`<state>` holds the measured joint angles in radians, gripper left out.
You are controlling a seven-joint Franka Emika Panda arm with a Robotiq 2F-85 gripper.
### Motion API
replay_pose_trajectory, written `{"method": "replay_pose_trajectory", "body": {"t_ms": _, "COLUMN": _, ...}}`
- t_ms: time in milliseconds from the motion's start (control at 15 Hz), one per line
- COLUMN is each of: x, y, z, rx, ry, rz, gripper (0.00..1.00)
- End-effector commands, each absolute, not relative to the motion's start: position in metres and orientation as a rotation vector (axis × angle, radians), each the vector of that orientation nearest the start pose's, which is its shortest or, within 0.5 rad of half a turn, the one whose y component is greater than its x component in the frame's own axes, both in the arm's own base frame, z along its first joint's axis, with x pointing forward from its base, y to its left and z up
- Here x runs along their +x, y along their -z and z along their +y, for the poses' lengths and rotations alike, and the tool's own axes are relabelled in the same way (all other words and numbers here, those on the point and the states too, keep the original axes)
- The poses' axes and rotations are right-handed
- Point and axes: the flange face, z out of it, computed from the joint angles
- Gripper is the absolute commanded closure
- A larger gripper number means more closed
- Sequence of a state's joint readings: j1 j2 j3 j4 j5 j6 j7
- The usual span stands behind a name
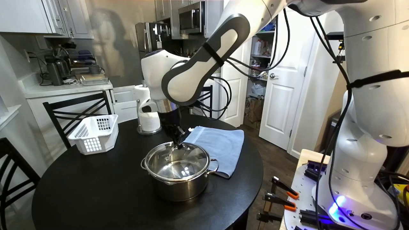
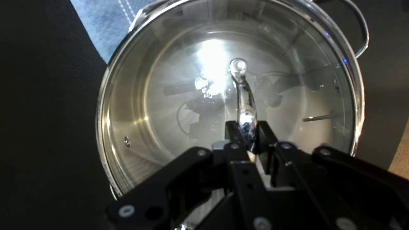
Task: Put the lid on the pot
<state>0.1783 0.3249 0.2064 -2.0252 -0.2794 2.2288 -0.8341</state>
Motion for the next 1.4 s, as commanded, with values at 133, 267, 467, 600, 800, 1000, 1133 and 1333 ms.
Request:
{"method": "replay_pose_trajectory", "body": {"t_ms": 133, "x": 0.536, "y": -0.294, "z": 0.213, "rx": -2.524, "ry": -0.318, "rz": -2.165, "gripper": 0.94}}
{"method": "replay_pose_trajectory", "body": {"t_ms": 267, "x": 0.535, "y": -0.293, "z": 0.214, "rx": -2.509, "ry": -0.359, "rz": -2.166, "gripper": 0.94}}
{"method": "replay_pose_trajectory", "body": {"t_ms": 467, "x": 0.532, "y": -0.291, "z": 0.214, "rx": -2.465, "ry": -0.442, "rz": -2.153, "gripper": 0.94}}
{"method": "replay_pose_trajectory", "body": {"t_ms": 600, "x": 0.531, "y": -0.291, "z": 0.213, "rx": -2.454, "ry": -0.492, "rz": -2.144, "gripper": 0.94}}
{"method": "replay_pose_trajectory", "body": {"t_ms": 800, "x": 0.531, "y": -0.291, "z": 0.213, "rx": -2.458, "ry": -0.504, "rz": -2.132, "gripper": 0.94}}
{"method": "replay_pose_trajectory", "body": {"t_ms": 1000, "x": 0.533, "y": -0.292, "z": 0.211, "rx": -2.475, "ry": -0.503, "rz": -2.115, "gripper": 0.51}}
{"method": "replay_pose_trajectory", "body": {"t_ms": 1133, "x": 0.536, "y": -0.296, "z": 0.211, "rx": -2.482, "ry": -0.486, "rz": -2.109, "gripper": 0.38}}
{"method": "replay_pose_trajectory", "body": {"t_ms": 1333, "x": 0.54, "y": -0.304, "z": 0.209, "rx": -2.506, "ry": -0.444, "rz": -2.084, "gripper": 0.2}}
